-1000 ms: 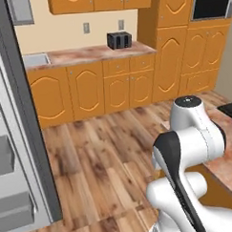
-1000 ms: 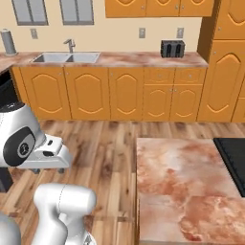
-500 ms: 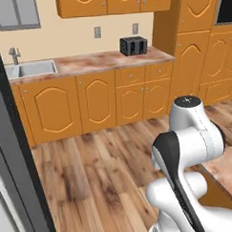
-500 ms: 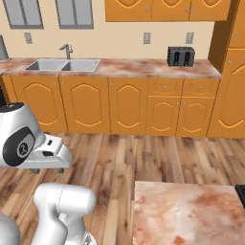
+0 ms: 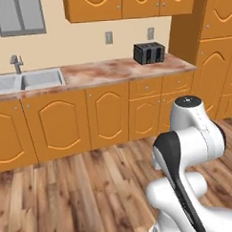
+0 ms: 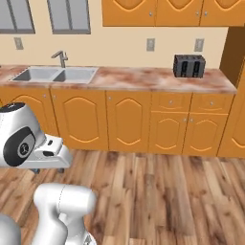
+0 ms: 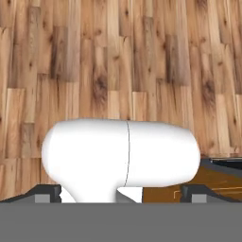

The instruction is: Retrieve the butter from the fridge and place it on a plate on the dining table. Then retrieve the butter knife by the fridge and place it near the plate.

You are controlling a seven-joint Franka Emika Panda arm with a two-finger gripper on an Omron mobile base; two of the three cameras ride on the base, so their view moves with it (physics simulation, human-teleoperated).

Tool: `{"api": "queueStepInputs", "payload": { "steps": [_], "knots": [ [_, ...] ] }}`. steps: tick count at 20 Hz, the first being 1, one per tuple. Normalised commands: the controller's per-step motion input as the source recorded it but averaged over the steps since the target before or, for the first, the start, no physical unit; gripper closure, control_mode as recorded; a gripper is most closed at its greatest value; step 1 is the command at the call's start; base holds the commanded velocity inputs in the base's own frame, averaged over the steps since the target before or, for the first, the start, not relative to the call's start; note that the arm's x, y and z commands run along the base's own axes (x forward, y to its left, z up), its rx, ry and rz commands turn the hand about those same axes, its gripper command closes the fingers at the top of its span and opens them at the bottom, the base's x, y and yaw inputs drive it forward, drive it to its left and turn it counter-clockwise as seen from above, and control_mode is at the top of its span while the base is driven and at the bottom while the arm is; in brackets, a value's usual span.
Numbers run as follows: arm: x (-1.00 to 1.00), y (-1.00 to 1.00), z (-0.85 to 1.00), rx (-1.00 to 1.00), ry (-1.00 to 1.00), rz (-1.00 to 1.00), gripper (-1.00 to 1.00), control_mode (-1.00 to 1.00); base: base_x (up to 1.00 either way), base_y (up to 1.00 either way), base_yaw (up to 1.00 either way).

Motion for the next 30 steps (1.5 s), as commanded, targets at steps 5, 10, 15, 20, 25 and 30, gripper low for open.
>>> {"api": "queueStepInputs", "payload": {
  "steps": [5,10,15,20,25,30],
  "knots": [
    [0.00,0.00,0.00,0.00,0.00,0.00,-1.00,1.00,1.00,0.23,0.06],
    [0.00,0.00,0.00,0.00,0.00,0.00,-1.00,1.00,1.00,0.36,0.30],
    [0.00,0.00,0.00,0.00,0.00,0.00,-1.00,1.00,0.97,0.22,0.47],
    [0.00,0.00,0.00,0.00,0.00,0.00,-1.00,1.00,0.48,0.05,0.73],
    [0.00,0.00,0.00,0.00,0.00,0.00,-1.00,1.00,0.22,0.13,0.81],
    [0.00,0.00,0.00,0.00,0.00,0.00,-1.00,1.00,0.30,0.00,0.88]
  ]
}}
